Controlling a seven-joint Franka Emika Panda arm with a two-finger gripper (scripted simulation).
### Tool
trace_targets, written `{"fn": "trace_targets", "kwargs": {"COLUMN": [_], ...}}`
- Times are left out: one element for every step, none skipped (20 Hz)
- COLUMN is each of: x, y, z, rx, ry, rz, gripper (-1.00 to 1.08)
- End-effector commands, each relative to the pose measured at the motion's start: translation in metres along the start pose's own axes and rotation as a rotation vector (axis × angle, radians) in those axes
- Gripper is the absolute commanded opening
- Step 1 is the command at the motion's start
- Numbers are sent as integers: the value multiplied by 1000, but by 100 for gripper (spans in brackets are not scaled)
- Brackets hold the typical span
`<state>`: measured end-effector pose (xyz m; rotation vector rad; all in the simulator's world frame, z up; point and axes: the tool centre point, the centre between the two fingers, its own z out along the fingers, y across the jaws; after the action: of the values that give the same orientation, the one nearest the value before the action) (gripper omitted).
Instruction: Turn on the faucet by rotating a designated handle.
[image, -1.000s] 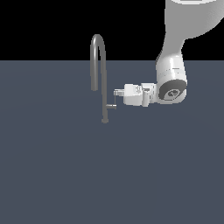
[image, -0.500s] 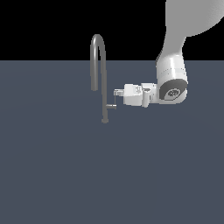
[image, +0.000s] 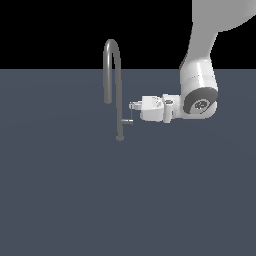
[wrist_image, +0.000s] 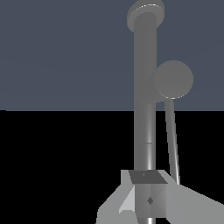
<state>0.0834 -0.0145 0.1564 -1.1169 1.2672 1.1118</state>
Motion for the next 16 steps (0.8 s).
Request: {"fn": "trace_targets", "kwargs": {"x": [0,1,1,1,1,1,1,1,1,2,2,2,2,-2,1,3], "y": [3,6,9,12,15,18,21,24,27,30,33,36,36,29,33,36], "z": [0,0,0,0,0,0,0,0,0,0,0,0,0,0,0,0], "rx": [0,0,-1,-1,-2,-2,-2,-2,-2,-2,-3,-3,-3,2,1,1], "ry": [0,0,-1,-1,-1,-1,-1,-1,-1,-1,-2,-2,-2,0,0,0], "rz": [1,1,1,1,1,1,1,1,1,1,1,1,1,-10,-9,-8], "gripper": [-100,-100,-100,-100,-100,-100,-100,-100,-100,-100,-100,-100,-100,-100,-100,-100]}}
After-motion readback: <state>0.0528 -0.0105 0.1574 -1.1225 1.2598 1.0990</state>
